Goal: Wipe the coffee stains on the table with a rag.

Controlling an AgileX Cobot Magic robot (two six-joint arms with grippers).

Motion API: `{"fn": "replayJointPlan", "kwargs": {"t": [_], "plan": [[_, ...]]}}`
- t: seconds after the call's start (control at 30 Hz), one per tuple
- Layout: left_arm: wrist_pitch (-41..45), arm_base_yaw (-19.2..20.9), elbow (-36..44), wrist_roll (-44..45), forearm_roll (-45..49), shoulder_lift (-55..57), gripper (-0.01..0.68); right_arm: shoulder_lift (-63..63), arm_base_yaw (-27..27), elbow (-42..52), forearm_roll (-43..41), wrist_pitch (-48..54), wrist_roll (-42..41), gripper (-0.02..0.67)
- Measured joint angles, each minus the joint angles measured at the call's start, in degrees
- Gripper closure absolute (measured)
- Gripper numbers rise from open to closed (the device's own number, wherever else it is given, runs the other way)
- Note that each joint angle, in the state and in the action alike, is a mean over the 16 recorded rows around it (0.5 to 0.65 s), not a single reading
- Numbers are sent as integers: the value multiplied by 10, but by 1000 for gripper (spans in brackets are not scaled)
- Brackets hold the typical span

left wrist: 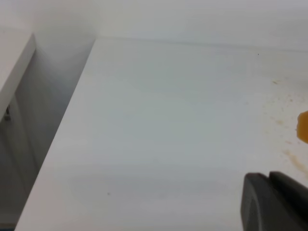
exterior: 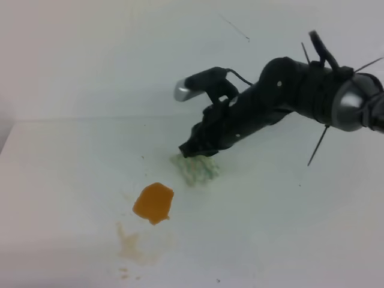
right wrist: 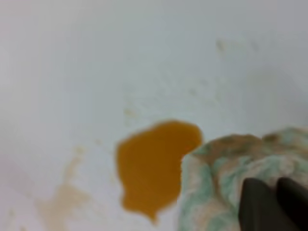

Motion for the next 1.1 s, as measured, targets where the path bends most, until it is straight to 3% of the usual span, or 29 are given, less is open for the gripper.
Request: {"fn": "replayJointPlan", "kwargs": {"t": [0.27, 0.57, 1.1], "plan": [[0, 0, 0, 0, 0, 0, 673, 50, 59, -86, 14, 7, -10, 597], [0, 0, 0, 0, 0, 0, 672, 123, 90, -117, -1, 18, -4, 594], [-4, 0, 8, 0, 0, -6, 673, 151, 96, -120, -200, 19, 127, 593]]}}
